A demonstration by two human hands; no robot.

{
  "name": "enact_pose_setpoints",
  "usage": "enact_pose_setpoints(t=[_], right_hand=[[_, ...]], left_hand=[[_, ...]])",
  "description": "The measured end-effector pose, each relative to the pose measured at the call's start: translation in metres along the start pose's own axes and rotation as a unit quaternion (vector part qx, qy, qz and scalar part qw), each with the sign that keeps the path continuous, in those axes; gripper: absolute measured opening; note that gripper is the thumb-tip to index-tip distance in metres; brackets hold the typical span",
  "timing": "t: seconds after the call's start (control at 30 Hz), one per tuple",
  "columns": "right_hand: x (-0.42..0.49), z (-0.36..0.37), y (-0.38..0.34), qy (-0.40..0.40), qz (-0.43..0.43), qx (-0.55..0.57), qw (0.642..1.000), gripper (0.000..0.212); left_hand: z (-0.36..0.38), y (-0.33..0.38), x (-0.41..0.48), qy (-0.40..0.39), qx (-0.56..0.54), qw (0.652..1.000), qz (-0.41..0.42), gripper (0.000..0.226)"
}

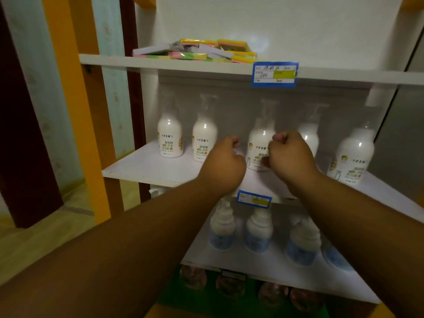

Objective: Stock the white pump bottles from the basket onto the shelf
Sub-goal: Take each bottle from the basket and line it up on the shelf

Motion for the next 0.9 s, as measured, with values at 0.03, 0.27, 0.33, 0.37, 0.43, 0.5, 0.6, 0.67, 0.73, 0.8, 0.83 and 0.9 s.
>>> enact_pose_setpoints(t=[0.03, 0.27, 0.33, 0.37, 0.43, 0.5, 0.6, 0.67, 0.73, 0.8, 0.83, 0.9], right_hand=[[0.002, -0.001, 0.003, -0.01, 0.032, -0.011, 0.999, 0.024], [0.008, -0.009, 0.021, -0.113, 0.067, -0.203, 0.97, 0.062], [0.01, -0.01, 0.027, -0.121, 0.115, -0.102, 0.981, 0.058], [0.011, -0.01, 0.029, -0.116, 0.131, -0.053, 0.983, 0.059], [0.012, -0.008, 0.029, -0.111, 0.138, -0.011, 0.984, 0.054], [0.013, -0.005, 0.028, -0.117, 0.123, -0.026, 0.985, 0.04], [0.012, 0.0, 0.026, -0.133, 0.107, -0.031, 0.985, 0.03], [0.013, 0.004, 0.025, -0.147, 0.106, 0.002, 0.983, 0.032], [0.015, 0.009, 0.026, -0.156, 0.091, -0.001, 0.984, 0.029], [0.014, 0.014, 0.026, -0.163, 0.048, -0.045, 0.984, 0.03], [0.014, 0.016, 0.027, -0.167, 0.02, -0.074, 0.983, 0.031], [0.013, 0.018, 0.026, -0.173, -0.037, -0.128, 0.976, 0.03]], left_hand=[[0.006, 0.001, 0.004, -0.019, 0.021, 1.0, -0.009, 0.051], [0.025, -0.004, 0.019, -0.152, 0.149, 0.976, -0.051, 0.038], [0.026, -0.001, 0.018, -0.171, 0.125, 0.975, -0.066, 0.04], [0.026, 0.0, 0.017, -0.175, 0.119, 0.975, -0.073, 0.041], [0.025, 0.001, 0.017, -0.183, 0.12, 0.972, -0.085, 0.041], [0.025, 0.001, 0.017, -0.178, 0.123, 0.972, -0.095, 0.04], [0.027, -0.001, 0.016, -0.146, 0.153, 0.972, -0.102, 0.039], [0.03, -0.003, 0.015, -0.109, 0.193, 0.97, -0.101, 0.039], [0.032, -0.005, 0.015, -0.062, 0.241, 0.963, -0.107, 0.041], [0.034, -0.007, 0.017, -0.027, 0.26, 0.956, -0.134, 0.048], [0.035, -0.008, 0.018, -0.018, 0.255, 0.955, -0.151, 0.052], [0.037, -0.01, 0.021, -0.012, 0.244, 0.955, -0.17, 0.058]])
Point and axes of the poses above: each hand's wrist, its own x-axis towards the middle knuckle, its own z-axis out of the palm, y = z × x, the point moved 1 cm from there along x, towards the middle knuckle, and after that the axes turned 1 degree about -y, right-handed, at the moved point
